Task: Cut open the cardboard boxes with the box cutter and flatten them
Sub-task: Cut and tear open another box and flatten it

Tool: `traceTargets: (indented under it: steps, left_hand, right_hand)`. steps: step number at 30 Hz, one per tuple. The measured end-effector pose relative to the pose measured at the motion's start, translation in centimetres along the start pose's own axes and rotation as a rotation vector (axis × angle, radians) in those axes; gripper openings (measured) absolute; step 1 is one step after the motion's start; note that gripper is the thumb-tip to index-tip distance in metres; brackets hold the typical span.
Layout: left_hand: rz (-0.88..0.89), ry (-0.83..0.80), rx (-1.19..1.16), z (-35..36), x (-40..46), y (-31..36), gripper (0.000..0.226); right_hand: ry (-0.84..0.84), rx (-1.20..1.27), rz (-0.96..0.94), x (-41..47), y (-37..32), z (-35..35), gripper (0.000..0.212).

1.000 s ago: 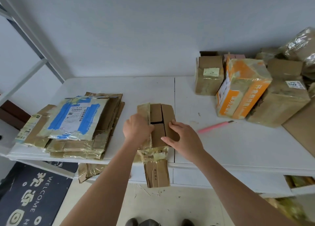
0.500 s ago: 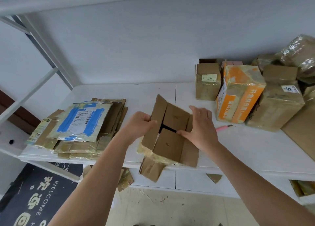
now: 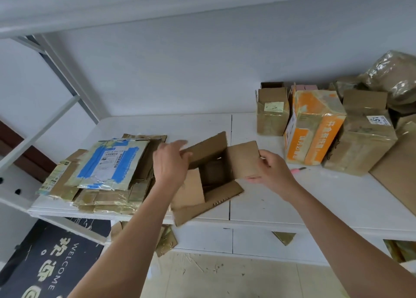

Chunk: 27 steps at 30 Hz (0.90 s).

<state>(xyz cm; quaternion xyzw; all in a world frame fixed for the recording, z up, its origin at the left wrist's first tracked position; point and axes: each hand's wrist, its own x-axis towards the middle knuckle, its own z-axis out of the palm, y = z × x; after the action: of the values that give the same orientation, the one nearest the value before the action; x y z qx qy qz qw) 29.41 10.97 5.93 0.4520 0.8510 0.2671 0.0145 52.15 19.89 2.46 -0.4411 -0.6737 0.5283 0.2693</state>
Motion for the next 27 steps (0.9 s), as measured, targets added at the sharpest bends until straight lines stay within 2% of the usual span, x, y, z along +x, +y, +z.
traceTargets:
  steps: [2, 5, 7, 9, 11, 14, 16, 18, 20, 22, 23, 25, 27]
  left_hand:
    - [-0.019, 0.127, 0.084, 0.5, -0.5, -0.1, 0.071]
    - [-0.181, 0.017, 0.057, 1.7, -2.0, 0.3, 0.121]
    - [-0.283, -0.066, -0.006, 2.6, -2.7, 0.3, 0.134]
    - [-0.316, -0.077, -0.06, 3.1, -2.9, 0.0, 0.127]
    - [-0.312, -0.081, -0.191, 3.2, -2.4, -0.6, 0.108]
    - [-0.356, -0.055, -0.651, 2.1, -1.6, -2.6, 0.075]
    - [-0.431, -0.092, -0.959, 1.2, -1.5, -4.6, 0.064]
    - [-0.551, -0.218, -1.117, 0.8, -1.9, -6.8, 0.053]
    - [-0.728, -0.395, -1.098, 0.9, -3.1, -8.5, 0.044]
    - [-0.828, -0.502, -1.006, 1.5, -4.5, -10.1, 0.043]
    - [-0.848, -0.489, -0.937, 2.0, -4.9, -10.6, 0.042]
    - [-0.858, -0.385, -0.775, 2.7, -5.0, -10.6, 0.026]
    - [-0.831, -0.294, -0.676, 3.3, -4.5, -9.7, 0.017]
  right_hand:
    - [0.014, 0.163, 0.065, -0.4, -0.2, 0.0, 0.02]
    - [0.073, 0.196, 0.039, -0.5, -0.3, 0.1, 0.019]
    - [0.101, 0.18, 0.02, -0.5, -0.5, 0.3, 0.013]
    - [0.102, 0.175, -0.003, -0.4, -0.6, 0.3, 0.014]
    - [0.08, 0.134, -0.041, -0.4, -0.6, 0.1, 0.02]
    - [0.14, -0.052, -0.152, -0.5, -0.3, -0.8, 0.017]
    - [0.179, -0.272, -0.303, -0.4, 0.4, -1.9, 0.013]
    - [0.065, -0.471, -0.337, -0.4, 1.4, -2.8, 0.02]
    - [-0.109, -0.663, -0.265, -0.7, 2.4, -3.0, 0.029]
    - [-0.217, -0.882, -0.246, -1.3, 3.5, -2.4, 0.049]
    - [-0.27, -0.945, -0.243, -1.6, 3.9, -2.0, 0.058]
    - [-0.377, -0.989, -0.215, -2.0, 4.7, -1.0, 0.068]
    - [-0.443, -1.029, -0.181, -2.0, 5.3, -0.2, 0.067]
